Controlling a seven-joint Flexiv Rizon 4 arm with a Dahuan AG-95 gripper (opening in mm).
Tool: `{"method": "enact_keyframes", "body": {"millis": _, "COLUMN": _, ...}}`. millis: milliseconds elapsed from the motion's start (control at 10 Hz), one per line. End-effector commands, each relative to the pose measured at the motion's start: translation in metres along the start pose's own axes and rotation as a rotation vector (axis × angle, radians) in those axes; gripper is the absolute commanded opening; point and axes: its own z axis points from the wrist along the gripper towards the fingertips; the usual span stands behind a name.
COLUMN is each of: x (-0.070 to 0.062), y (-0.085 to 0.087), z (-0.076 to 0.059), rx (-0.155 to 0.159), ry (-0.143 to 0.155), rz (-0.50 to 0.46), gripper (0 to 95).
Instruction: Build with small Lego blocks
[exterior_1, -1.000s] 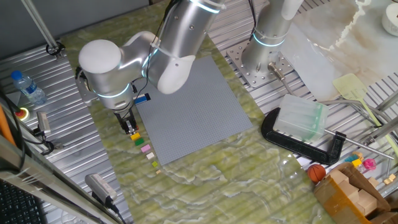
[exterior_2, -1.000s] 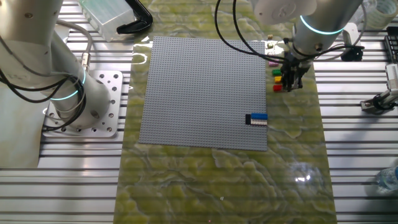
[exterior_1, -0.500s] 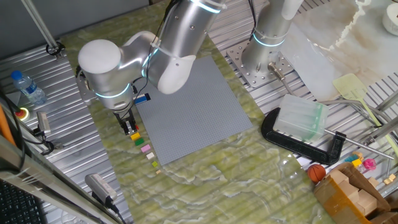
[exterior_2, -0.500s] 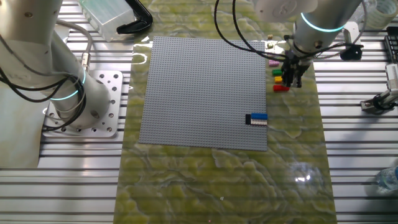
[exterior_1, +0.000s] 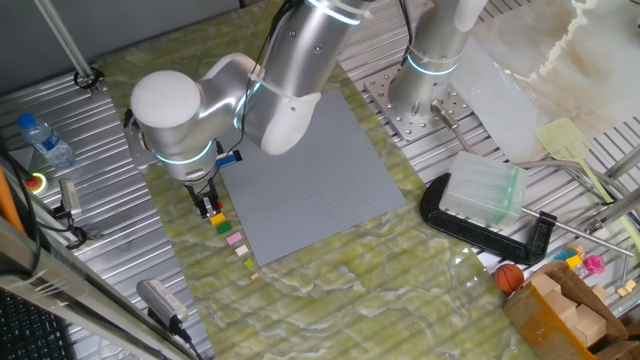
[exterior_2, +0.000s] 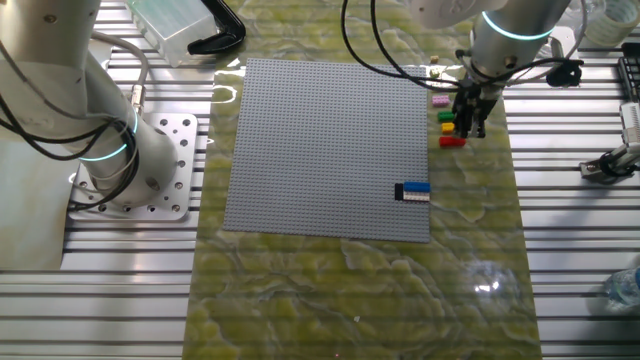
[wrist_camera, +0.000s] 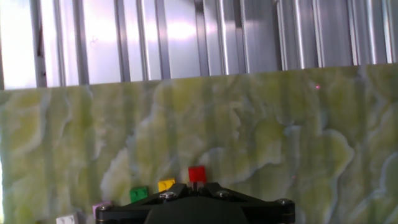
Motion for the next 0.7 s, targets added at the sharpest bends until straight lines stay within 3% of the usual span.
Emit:
{"method": "enact_keyframes", "body": {"millis": 100, "x": 0.0007, "y": -0.0003, "z": -0.0018, "rx": -0.004, "ry": -0.004, "rz": 0.017, "gripper": 0.0}}
{"method": "enact_keyframes", "body": {"millis": 700, "x": 0.0025, "y": 0.0002, "z": -0.0065, "rx": 0.004, "ry": 0.001, "rz": 0.035, "gripper": 0.0}}
